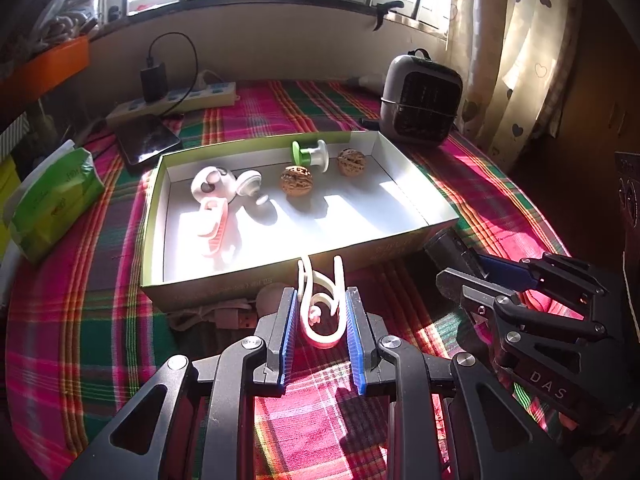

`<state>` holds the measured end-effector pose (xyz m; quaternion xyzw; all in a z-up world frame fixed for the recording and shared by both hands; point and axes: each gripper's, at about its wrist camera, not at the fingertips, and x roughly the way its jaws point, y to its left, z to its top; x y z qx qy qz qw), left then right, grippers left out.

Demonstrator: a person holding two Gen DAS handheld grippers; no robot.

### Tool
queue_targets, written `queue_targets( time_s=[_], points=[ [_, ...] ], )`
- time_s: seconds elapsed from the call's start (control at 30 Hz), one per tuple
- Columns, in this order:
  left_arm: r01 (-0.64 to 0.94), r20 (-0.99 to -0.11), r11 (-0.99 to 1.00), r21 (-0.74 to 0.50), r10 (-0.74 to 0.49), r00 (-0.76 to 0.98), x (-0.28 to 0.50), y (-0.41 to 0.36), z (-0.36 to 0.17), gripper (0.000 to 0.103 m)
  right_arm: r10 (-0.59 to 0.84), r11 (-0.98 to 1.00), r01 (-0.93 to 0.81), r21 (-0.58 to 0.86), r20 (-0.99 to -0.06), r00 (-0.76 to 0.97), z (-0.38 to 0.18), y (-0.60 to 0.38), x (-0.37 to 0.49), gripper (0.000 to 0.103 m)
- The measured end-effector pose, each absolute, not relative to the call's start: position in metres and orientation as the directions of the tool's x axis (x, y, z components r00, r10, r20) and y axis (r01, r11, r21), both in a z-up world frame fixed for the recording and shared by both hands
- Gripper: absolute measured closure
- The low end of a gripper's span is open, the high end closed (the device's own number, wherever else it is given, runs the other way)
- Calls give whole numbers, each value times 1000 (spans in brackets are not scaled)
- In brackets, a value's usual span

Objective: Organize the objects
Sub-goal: 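Carry the hook clip with the left tool while the right tool carries the black cylinder toward the box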

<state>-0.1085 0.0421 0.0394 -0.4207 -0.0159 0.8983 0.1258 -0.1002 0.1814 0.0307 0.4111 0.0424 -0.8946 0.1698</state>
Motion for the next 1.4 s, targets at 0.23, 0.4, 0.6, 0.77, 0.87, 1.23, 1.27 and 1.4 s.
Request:
queue_targets(
  time_s=[0.23, 0.4, 0.6, 0.77, 0.87, 1.23, 1.27, 1.4],
  points=[
    [-206, -745, -969, -138, 239, -623, -118, 37, 47, 82, -273, -937, 344, 62, -745, -608, 38, 180, -109, 74],
    [-198, -742, -970, -140, 235, -627, -127, 33, 50, 82, -274, -937, 342, 65, -745, -608, 41, 179, -118, 74],
    [-185, -742, -973, -136, 224, -632, -139, 26, 52, 82, -261, -941, 334, 56, -749, -609, 44, 179, -133, 74],
    [-174, -743, -975, -136, 217, -633, -150, 20, 52, 82, -254, -946, 319, 62, -751, -609, 44, 181, -146, 74],
    [-172, -744, -976, -134, 213, -633, -157, 18, 52, 82, -246, -949, 310, 59, -755, -608, 43, 180, -153, 74],
    [-144, -755, -981, -132, 193, -627, -177, 9, 46, 82, -232, -956, 286, 65, -766, -599, 41, 183, -180, 74],
    [-143, -756, -981, -133, 194, -625, -178, 9, 45, 82, -229, -956, 287, 62, -767, -599, 41, 183, -181, 74],
    [-143, -766, -981, -129, 190, -614, -184, 11, 39, 82, -221, -957, 286, 54, -775, -592, 38, 181, -189, 74]
  ],
)
